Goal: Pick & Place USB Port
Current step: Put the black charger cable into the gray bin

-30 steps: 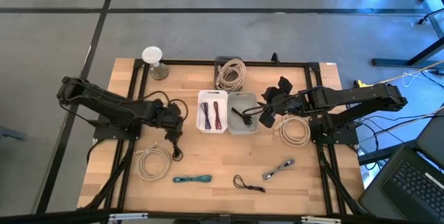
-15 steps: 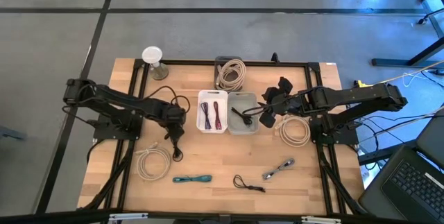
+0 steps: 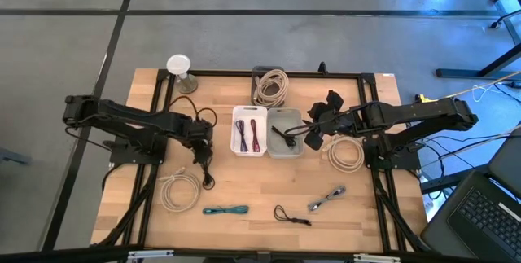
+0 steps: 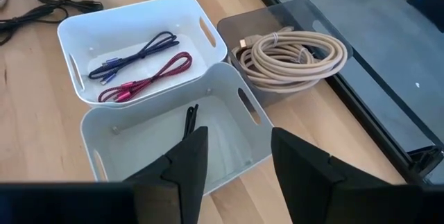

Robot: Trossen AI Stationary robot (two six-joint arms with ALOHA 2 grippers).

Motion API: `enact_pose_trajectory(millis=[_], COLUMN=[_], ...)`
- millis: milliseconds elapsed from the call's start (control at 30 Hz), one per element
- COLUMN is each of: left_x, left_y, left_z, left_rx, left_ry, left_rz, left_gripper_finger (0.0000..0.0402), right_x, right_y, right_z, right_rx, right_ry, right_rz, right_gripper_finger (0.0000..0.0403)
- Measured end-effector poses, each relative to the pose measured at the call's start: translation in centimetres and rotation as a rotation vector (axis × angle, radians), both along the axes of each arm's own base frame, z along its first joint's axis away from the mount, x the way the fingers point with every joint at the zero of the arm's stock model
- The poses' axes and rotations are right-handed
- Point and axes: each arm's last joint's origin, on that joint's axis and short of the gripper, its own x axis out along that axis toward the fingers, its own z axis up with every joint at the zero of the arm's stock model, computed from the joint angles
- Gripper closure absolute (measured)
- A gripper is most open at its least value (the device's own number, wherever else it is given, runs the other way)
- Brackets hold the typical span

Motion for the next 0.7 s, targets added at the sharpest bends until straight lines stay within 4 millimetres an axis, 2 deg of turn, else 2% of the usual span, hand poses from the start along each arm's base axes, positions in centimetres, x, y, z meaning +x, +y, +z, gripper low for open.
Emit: enact_pose_trajectory(millis=[133,433,700], left_x=[-0.1,0.6,0.8], left_y=[-0.2,-0.6,-0.6], left_z=[0.5,-0.1,-1.8], left_rx=[-0.022,-0.039,-0.041], left_ry=[-0.038,-0.046,0.014], left_rz=[0.005,-0.015,-0.017], left_gripper_finger=[0.0307,0.0305,0.0307], right_x=[0.0,0.0,0.0], right_y=[0.0,0.0,0.0], right_z=[0.0,0.0,0.0], right_rx=[0.000,0.000,-0.001], right_ry=[0.002,0.002,0.002], right_rz=[0.000,0.000,0.000], right_gripper_finger=[0.0242,0.0242,0.0242])
